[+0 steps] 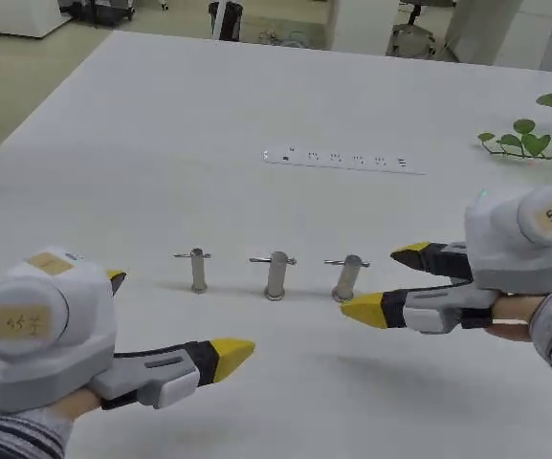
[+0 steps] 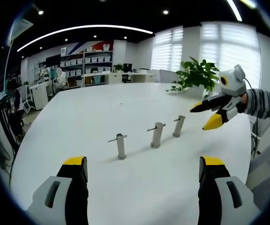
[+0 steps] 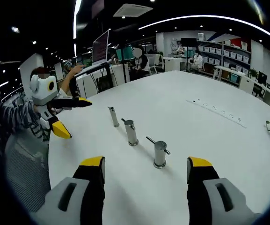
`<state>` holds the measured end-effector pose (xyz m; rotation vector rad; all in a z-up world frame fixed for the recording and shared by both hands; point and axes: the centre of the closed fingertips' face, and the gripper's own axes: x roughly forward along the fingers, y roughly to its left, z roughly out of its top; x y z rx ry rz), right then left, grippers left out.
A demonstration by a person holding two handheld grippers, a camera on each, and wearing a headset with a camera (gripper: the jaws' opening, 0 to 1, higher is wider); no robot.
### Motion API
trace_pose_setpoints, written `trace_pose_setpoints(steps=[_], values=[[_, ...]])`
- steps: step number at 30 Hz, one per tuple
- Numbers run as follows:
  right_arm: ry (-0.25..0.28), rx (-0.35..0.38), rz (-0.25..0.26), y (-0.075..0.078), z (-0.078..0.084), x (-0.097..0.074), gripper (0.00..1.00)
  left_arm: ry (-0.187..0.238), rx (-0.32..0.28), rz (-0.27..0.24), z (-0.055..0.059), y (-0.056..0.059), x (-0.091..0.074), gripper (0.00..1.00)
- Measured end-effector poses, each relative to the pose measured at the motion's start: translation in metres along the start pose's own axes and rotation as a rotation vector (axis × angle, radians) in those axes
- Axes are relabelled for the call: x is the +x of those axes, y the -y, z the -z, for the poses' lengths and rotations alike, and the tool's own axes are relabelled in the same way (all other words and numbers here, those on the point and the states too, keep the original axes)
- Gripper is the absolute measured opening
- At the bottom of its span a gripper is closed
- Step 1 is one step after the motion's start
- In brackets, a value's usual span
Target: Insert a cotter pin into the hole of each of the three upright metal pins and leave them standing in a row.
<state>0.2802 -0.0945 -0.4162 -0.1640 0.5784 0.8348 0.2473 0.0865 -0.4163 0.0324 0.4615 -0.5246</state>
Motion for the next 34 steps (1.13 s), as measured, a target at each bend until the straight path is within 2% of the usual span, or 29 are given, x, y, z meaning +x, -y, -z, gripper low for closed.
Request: trace_pose_setpoints(steps=[1, 4, 6, 8, 13, 16, 21, 26, 30, 34], values=[[0.015, 0.011, 0.009, -0.001, -0.001, -0.002, 0.71, 0.0, 0.011, 0.002, -0.003, 0.001, -0.001, 0.99], [0.015, 0.025, 0.019, -0.008, 0.005, -0.006, 0.75, 0.008, 0.021, -0.002, -0.011, 0.002, -0.003, 0.99], [0.02, 0.053, 0.024, -0.011, 0.009, -0.007, 0.78, 0.009, 0.016, -0.001, -0.013, 0.001, -0.004, 0.99], [0.034, 0.079, 0.027, -0.015, 0.009, -0.008, 0.78, 0.0, 0.009, -0.003, -0.012, 0.002, -0.007, 0.99], [0.032, 0.078, 0.059, -0.019, 0.014, -0.015, 0.81, -0.011, -0.004, -0.015, -0.011, 0.004, -0.013, 0.99], [0.035, 0.094, 0.062, -0.024, 0.018, -0.016, 0.82, -0.024, -0.015, -0.021, -0.007, 0.003, -0.015, 0.99], [0.038, 0.095, 0.075, -0.028, 0.025, -0.018, 0.81, -0.031, -0.005, -0.033, -0.006, 0.003, -0.019, 0.99], [0.031, 0.081, 0.087, -0.025, 0.031, -0.021, 0.8, -0.036, -0.002, -0.033, -0.004, 0.004, -0.018, 0.97], [0.046, 0.092, 0.095, -0.024, 0.032, -0.024, 0.79, -0.046, 0.049, -0.034, -0.002, 0.006, -0.017, 0.96], [0.052, 0.093, 0.099, -0.025, 0.034, -0.025, 0.77, -0.047, 0.043, -0.034, -0.003, 0.007, -0.016, 0.95]])
